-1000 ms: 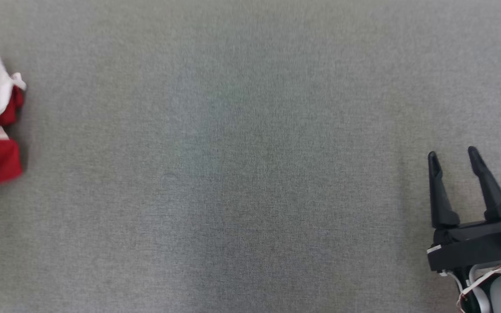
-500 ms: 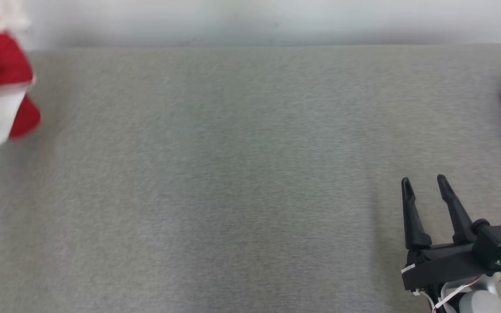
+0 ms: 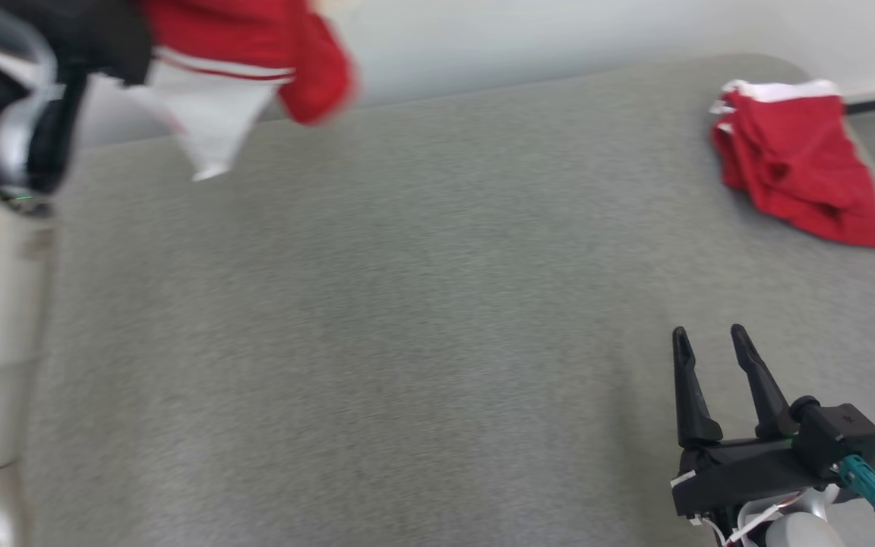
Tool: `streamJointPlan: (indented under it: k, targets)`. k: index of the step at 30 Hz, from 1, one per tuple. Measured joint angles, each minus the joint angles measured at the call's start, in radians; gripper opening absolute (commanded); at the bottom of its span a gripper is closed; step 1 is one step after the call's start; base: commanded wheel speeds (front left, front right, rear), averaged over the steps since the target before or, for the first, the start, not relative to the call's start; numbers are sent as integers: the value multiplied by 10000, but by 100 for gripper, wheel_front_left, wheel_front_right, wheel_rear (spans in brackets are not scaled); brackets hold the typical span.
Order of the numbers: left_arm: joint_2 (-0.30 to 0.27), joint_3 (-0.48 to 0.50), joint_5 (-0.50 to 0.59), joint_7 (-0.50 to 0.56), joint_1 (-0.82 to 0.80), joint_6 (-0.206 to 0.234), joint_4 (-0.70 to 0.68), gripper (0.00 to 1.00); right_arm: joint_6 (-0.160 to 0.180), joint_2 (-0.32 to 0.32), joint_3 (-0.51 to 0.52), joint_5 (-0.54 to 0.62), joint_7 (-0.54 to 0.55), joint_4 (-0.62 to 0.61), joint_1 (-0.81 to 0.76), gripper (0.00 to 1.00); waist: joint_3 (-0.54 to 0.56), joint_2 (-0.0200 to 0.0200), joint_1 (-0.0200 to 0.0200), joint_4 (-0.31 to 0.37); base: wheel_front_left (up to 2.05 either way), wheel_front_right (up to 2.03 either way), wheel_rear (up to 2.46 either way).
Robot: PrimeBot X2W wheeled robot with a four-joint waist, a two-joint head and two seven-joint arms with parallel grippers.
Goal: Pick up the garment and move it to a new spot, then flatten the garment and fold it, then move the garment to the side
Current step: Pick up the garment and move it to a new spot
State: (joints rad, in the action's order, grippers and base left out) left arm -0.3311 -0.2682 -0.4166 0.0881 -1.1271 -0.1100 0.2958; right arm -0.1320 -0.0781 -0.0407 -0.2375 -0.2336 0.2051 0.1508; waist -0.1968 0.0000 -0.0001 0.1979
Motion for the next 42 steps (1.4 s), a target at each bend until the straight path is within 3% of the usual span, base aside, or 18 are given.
streamJointPlan:
  k: [8,13,25,26,27,28,35,42]
  targets:
    - [1438,-959,-142,-203,-49,-21,328,0,0,67,-13,-75,-171,343,141,100,-19,0,0,906,0,0,0]
    - [2063,-1375,-291,-627,1063,10,642,0,2,73,146,-71,-226,426,149,100,-73,0,1,1097,0,0,0]
    - [2192,-1985,-516,-1837,4660,334,1998,2,0,59,-77,-25,-263,596,257,100,2,1,1,259,0,0,0]
    - [2222,-2015,-518,-1929,4820,359,2073,31,0,58,-107,-25,-263,604,252,100,19,1,1,178,0,0,0]
    - [2232,-2077,-512,-1975,4907,366,2134,78,0,54,-134,-23,-265,610,252,100,35,1,1,101,0,0,0]
    - [2245,-2104,-497,-2109,4943,395,2171,100,0,44,-151,-23,-265,614,250,100,51,1,1,26,0,0,0]
    - [2128,-1841,-370,-3014,4763,606,1760,100,0,-58,-79,17,-259,631,170,100,255,1,1,-458,0,0,0]
    - [1390,-1191,-217,-3379,5504,1066,732,100,0,-84,-73,125,-217,474,-113,100,626,1,0,-937,0,0,0]
